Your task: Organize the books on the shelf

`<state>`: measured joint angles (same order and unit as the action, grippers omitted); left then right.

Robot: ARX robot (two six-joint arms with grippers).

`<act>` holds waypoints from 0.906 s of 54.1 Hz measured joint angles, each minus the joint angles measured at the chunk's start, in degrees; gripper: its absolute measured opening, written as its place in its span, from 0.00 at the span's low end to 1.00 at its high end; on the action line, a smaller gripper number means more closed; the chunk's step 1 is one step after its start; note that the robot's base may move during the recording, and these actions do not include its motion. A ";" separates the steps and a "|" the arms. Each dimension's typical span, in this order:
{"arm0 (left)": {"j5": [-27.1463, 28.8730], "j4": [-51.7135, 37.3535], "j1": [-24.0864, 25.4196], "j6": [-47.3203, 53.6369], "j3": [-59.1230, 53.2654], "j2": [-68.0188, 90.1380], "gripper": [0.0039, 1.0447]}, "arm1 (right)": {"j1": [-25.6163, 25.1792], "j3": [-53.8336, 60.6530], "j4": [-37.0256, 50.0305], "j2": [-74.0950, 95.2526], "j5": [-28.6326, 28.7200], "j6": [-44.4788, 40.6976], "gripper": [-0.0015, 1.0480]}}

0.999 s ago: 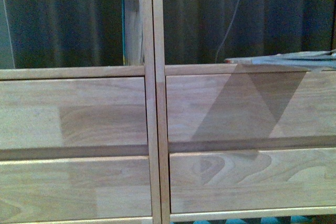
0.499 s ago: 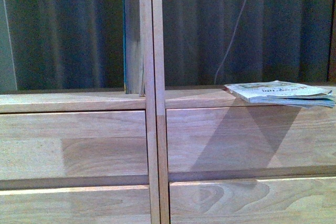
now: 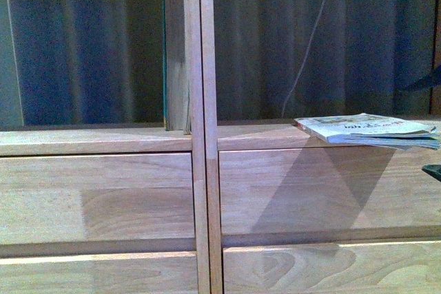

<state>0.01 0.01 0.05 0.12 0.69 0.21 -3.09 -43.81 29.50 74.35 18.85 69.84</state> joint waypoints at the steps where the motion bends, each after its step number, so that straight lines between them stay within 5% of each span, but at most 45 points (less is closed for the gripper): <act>1: 0.00 0.00 0.00 0.00 0.00 0.00 0.93 | 0.20 -0.72 0.33 0.85 -0.48 0.92 0.93; 19: 0.00 0.00 0.00 0.00 0.00 0.00 0.93 | 2.58 -8.74 1.62 9.55 -5.92 11.58 0.93; 49: 0.00 0.00 0.00 0.00 0.00 0.00 0.93 | 1.95 -16.06 -1.97 17.20 -14.99 13.75 0.93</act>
<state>0.01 0.01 0.05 0.12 0.69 0.21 -1.15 -59.88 27.53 91.55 3.86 83.59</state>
